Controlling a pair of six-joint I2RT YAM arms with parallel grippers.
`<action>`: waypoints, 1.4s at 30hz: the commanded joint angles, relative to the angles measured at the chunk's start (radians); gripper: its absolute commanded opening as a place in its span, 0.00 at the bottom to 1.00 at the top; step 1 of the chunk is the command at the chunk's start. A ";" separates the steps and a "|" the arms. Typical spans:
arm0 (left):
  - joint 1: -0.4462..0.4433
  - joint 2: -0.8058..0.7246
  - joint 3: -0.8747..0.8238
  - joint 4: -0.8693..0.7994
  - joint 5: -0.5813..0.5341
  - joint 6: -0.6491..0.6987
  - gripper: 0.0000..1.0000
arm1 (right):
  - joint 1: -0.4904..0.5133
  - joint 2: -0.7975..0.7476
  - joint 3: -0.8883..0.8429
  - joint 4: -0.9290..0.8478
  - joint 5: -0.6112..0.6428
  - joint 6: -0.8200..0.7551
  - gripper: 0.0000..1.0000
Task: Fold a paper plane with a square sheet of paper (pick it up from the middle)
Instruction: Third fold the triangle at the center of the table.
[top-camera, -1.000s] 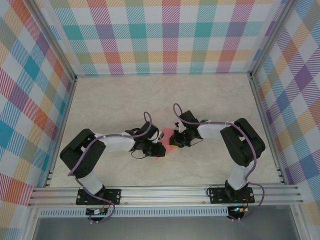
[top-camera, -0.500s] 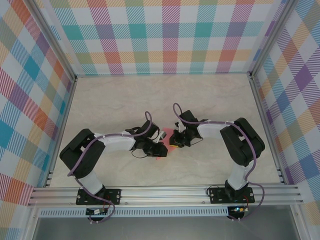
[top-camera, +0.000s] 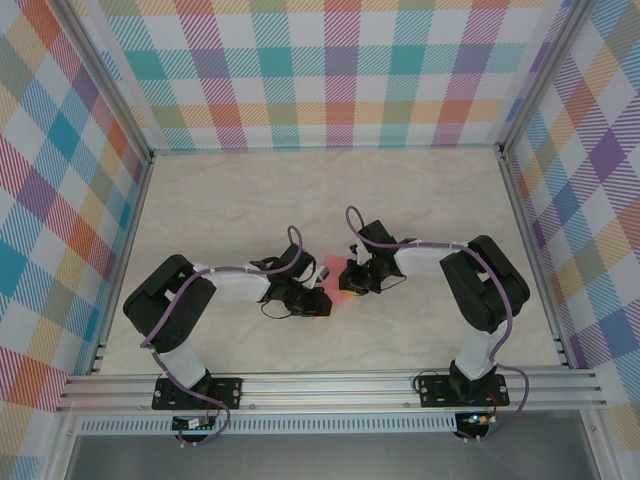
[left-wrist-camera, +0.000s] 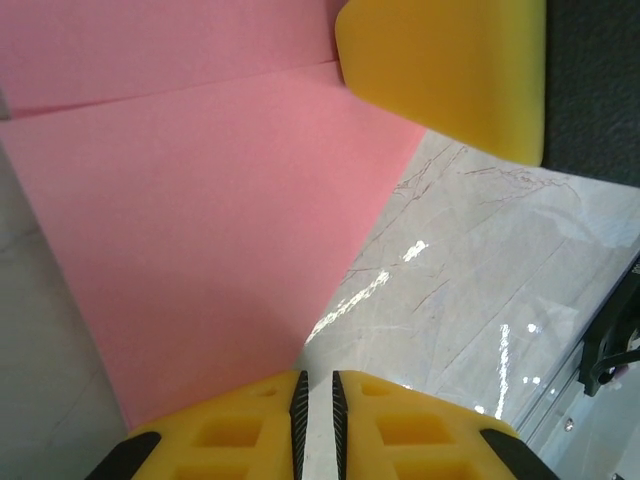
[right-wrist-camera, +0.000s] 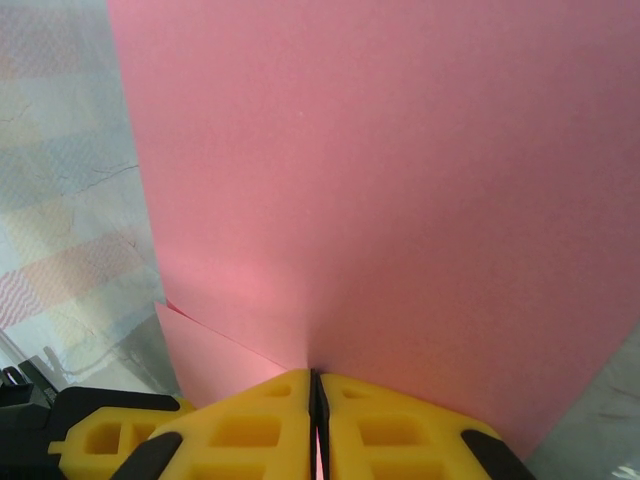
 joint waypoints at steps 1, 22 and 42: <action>0.027 -0.030 -0.042 -0.078 -0.029 0.020 0.18 | 0.008 0.093 -0.045 -0.114 0.169 -0.023 0.11; 0.047 -0.054 -0.048 -0.276 -0.115 0.092 0.17 | 0.008 0.106 -0.025 -0.140 0.185 -0.035 0.11; 0.049 -0.233 0.036 -0.263 -0.086 0.053 0.15 | 0.008 0.110 -0.008 -0.144 0.176 -0.036 0.11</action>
